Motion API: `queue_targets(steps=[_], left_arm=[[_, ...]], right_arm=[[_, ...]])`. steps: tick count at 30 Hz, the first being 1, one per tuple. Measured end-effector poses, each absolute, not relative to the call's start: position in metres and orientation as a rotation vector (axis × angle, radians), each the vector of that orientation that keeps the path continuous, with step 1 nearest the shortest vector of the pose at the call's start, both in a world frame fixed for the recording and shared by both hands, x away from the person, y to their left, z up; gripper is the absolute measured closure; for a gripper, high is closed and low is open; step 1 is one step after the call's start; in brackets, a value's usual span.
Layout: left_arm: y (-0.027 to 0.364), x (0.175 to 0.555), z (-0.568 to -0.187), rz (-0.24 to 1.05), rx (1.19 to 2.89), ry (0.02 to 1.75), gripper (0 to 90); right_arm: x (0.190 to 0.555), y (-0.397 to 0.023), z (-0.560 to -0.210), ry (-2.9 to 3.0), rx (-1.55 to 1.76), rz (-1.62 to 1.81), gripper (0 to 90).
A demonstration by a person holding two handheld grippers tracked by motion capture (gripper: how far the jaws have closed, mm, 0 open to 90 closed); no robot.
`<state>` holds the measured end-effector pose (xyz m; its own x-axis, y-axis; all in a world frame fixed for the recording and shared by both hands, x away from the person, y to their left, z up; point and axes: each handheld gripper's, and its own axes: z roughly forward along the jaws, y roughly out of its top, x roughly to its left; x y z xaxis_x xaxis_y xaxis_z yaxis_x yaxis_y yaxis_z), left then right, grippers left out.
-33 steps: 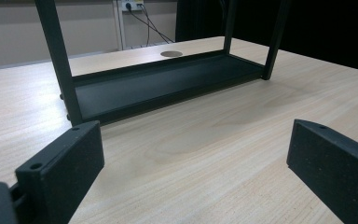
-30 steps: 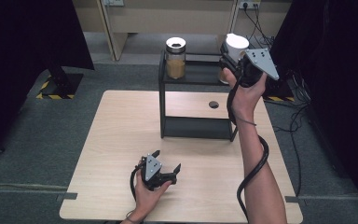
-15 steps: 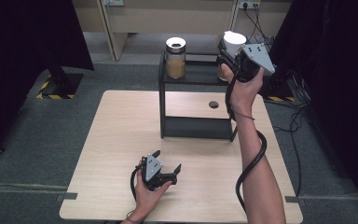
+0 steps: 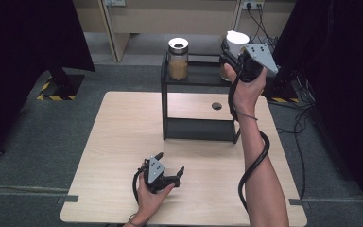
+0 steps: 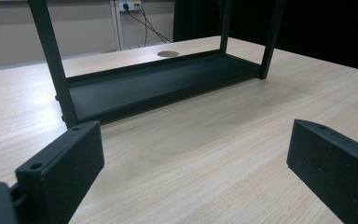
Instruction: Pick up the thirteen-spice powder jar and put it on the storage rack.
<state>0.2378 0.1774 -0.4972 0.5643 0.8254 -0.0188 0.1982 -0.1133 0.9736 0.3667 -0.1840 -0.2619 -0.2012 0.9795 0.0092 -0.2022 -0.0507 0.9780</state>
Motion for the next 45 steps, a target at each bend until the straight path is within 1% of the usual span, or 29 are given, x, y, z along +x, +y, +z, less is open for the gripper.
queue_targets(steps=[10, 18, 24, 27, 29, 45], left_arm=[[0.177, 0.238, -0.497, 0.669, 1.631, 0.876, 3.1], [0.177, 0.238, -0.497, 0.669, 1.633, 0.875, 3.1], [0.177, 0.238, -0.497, 0.669, 1.631, 0.874, 3.1], [0.177, 0.238, -0.497, 0.669, 1.632, 0.873, 3.1], [0.176, 0.238, -0.497, 0.669, 1.634, 0.873, 3.1], [0.176, 0.237, -0.497, 0.666, 1.631, 0.874, 3.1]], right_arm=[[0.367, -0.185, -0.263, 1.182, 0.964, 1.473, 30.0], [0.369, -0.187, -0.26, 1.201, 0.951, 1.47, 23.1], [0.366, -0.191, -0.256, 1.204, 0.936, 1.491, 8.2], [0.363, -0.193, -0.254, 1.203, 0.927, 1.497, 2.5], [0.361, -0.194, -0.252, 1.206, 0.919, 1.497, 0.3], [0.355, -0.197, -0.251, 1.216, 0.89, 1.499, 0.3]])
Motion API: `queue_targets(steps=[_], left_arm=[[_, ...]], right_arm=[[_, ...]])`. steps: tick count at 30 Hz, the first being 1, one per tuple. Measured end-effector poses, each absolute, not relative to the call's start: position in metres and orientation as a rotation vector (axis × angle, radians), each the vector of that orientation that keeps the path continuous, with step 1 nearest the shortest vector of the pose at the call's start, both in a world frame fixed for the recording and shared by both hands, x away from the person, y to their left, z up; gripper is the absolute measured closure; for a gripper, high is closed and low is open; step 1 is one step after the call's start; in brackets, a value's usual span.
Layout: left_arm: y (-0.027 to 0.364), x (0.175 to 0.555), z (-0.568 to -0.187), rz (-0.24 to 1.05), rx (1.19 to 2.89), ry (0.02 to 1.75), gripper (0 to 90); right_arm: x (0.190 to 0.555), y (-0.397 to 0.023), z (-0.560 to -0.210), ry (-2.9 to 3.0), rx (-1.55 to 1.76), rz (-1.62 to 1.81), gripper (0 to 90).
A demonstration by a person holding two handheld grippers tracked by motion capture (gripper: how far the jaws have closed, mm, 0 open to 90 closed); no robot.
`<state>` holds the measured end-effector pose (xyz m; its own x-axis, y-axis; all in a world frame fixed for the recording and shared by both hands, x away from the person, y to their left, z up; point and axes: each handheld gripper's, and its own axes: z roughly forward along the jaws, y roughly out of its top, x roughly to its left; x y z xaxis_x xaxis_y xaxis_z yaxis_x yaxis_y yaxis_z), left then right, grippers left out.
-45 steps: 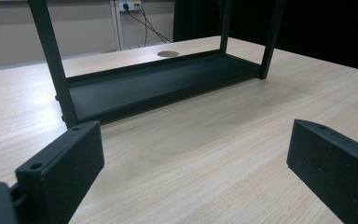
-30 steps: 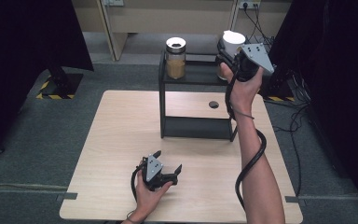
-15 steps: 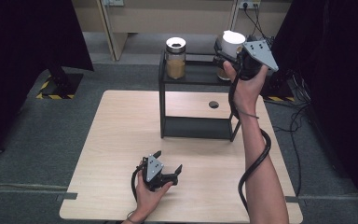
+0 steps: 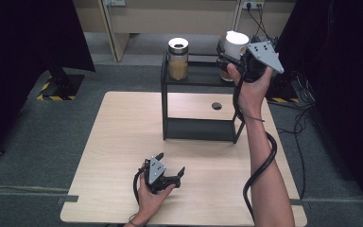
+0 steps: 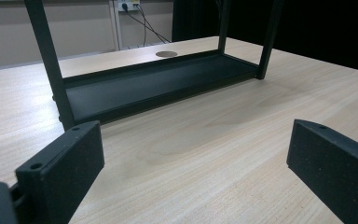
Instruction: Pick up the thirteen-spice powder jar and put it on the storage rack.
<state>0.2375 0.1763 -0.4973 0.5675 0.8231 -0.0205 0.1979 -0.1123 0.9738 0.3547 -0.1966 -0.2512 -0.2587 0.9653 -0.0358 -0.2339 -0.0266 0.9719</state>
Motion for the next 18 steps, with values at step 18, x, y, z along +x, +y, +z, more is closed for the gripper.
queue_targets(steps=[18], left_arm=[[0.175, 0.236, -0.497, 0.669, 1.631, 0.872, 3.1]], right_arm=[[0.331, -0.204, -0.276, 1.254, 0.831, 1.491, 0.3]])
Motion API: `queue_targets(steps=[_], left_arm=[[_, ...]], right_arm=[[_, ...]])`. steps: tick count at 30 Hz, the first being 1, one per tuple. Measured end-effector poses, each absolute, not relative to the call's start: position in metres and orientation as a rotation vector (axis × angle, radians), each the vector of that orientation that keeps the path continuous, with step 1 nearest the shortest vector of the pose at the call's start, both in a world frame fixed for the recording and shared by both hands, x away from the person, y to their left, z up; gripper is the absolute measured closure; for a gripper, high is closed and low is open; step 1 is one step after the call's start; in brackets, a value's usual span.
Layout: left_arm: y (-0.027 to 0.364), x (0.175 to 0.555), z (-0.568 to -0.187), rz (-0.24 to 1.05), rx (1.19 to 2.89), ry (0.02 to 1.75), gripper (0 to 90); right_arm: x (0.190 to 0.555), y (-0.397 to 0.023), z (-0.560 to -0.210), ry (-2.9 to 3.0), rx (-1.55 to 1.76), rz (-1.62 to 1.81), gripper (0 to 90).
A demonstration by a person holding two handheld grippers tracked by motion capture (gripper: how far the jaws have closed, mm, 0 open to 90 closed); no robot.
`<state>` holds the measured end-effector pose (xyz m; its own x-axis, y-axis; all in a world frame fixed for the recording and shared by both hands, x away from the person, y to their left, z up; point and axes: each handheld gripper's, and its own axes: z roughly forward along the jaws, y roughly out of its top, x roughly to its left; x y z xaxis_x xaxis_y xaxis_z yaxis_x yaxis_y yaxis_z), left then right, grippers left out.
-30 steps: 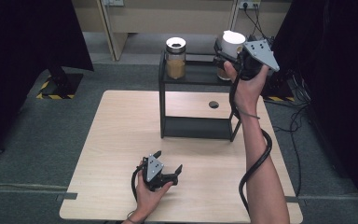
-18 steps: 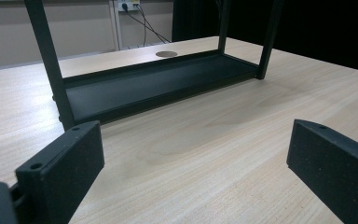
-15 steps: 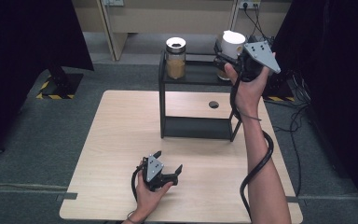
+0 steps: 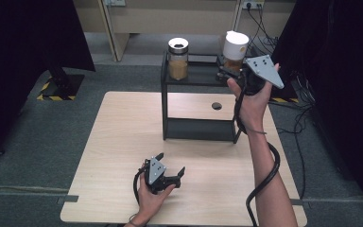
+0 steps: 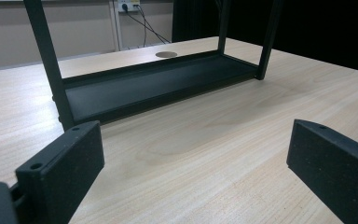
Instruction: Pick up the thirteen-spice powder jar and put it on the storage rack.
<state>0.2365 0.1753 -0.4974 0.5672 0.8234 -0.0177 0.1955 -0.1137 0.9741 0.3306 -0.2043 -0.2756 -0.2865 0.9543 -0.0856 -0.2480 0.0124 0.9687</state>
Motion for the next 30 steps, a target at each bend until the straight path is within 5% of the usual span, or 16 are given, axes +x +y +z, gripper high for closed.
queue_targets(steps=[30], left_arm=[[0.174, 0.235, -0.499, 0.677, 1.625, 0.868, 3.4]], right_arm=[[0.292, -0.23, -0.32, 1.288, 0.821, 1.542, 0.3]])
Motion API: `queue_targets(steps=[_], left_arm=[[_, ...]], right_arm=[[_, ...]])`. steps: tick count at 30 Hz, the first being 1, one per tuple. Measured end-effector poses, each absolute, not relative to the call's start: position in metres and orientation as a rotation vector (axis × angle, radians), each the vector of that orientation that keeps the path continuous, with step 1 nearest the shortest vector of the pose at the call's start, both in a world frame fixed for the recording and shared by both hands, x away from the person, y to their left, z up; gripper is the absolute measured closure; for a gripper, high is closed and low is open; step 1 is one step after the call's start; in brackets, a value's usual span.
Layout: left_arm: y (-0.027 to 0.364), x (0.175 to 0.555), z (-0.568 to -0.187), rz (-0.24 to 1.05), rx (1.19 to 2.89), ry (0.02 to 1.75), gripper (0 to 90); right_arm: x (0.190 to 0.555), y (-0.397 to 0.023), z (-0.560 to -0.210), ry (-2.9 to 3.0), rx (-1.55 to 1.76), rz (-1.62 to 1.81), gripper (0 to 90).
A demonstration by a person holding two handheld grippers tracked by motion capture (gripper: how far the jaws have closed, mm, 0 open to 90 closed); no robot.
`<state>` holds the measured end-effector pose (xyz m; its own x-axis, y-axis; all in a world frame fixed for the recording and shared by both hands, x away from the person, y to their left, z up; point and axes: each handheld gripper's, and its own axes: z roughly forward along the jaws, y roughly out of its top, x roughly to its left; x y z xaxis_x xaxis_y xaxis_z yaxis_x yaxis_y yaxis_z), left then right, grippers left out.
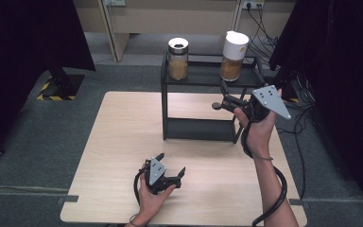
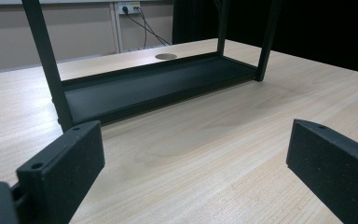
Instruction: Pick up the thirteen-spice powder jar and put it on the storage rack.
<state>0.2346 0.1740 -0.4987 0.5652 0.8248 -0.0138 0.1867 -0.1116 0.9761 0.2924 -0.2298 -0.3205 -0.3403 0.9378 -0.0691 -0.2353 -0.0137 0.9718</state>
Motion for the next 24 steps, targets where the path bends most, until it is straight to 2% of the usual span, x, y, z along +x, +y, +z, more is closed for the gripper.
queue_targets(steps=[24], left_arm=[[0.174, 0.233, -0.501, 0.685, 1.612, 0.865, 3.6]], right_arm=[[0.269, -0.239, -0.366, 1.35, 0.855, 1.526, 0.3]])
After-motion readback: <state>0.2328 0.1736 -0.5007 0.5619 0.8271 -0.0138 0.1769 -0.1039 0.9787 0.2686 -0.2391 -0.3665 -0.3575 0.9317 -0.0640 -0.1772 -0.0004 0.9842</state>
